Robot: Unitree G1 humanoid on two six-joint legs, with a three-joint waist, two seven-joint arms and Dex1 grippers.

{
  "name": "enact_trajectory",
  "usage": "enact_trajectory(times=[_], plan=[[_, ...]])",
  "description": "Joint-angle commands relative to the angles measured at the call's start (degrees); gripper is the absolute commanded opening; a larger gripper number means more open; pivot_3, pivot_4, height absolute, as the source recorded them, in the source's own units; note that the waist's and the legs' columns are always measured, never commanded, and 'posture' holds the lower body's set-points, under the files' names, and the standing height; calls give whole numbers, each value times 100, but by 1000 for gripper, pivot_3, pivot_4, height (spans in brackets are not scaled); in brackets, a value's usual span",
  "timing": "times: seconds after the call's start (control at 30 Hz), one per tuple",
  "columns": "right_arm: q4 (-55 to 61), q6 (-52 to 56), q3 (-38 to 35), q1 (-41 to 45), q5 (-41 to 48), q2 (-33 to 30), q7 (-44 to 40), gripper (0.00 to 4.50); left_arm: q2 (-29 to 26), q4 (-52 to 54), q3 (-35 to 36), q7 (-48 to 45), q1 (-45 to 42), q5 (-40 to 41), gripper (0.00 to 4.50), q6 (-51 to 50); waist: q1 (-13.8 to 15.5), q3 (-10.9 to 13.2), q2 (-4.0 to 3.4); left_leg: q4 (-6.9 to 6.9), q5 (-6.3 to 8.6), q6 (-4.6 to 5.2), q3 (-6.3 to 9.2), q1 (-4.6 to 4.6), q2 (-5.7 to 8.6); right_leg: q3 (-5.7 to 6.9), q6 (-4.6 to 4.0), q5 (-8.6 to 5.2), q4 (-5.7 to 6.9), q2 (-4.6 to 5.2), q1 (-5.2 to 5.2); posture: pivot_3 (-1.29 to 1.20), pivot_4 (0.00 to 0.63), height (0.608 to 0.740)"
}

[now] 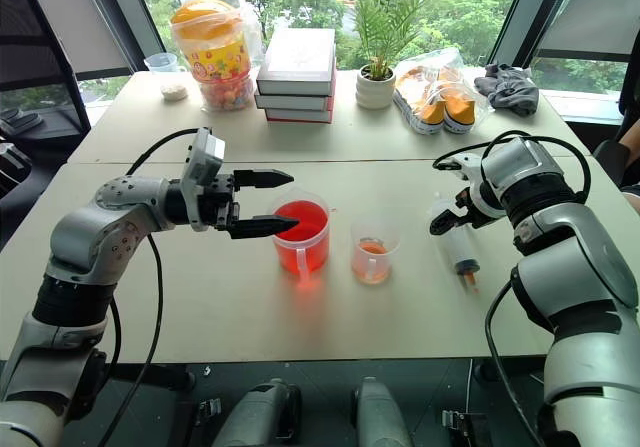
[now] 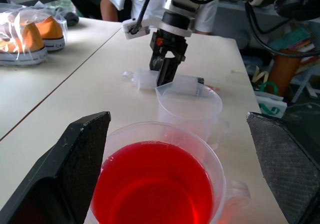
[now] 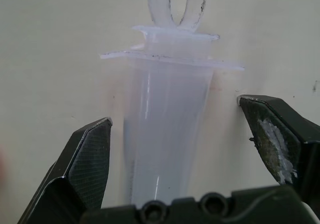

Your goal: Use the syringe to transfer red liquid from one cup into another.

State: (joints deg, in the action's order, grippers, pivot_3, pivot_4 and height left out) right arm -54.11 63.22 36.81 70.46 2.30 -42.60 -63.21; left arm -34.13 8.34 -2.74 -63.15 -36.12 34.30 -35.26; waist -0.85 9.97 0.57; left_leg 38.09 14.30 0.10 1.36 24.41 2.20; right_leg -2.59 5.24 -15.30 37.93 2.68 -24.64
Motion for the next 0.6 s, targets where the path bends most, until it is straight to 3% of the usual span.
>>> enact_trajectory(times=[0.03,0.2,0.47,0.6], plan=[[-281,-295,70,59,-428,204,-124,3947,-9,247,144,104,26,16,4500,122,-9,-2,4,1,0,0,0,-3,0,0,0,0,0,0,4,0,150,740],[-525,-431,-105,107,-775,382,-229,1687,-41,253,143,130,49,23,4500,150,-15,-3,4,1,0,-2,3,-11,-1,2,0,0,5,-1,8,0,150,740],[-299,-257,-761,312,-830,118,-191,1588,-132,104,199,66,-144,39,4500,127,-17,-1,0,-1,-1,-3,4,-11,0,2,0,0,6,-2,6,0,150,740],[878,-340,-1623,305,-563,-402,-7,1588,-314,-20,284,-68,-219,54,4500,150,-5,8,-16,-2,-1,-4,3,-3,1,1,0,0,6,-1,-2,0,150,740]])
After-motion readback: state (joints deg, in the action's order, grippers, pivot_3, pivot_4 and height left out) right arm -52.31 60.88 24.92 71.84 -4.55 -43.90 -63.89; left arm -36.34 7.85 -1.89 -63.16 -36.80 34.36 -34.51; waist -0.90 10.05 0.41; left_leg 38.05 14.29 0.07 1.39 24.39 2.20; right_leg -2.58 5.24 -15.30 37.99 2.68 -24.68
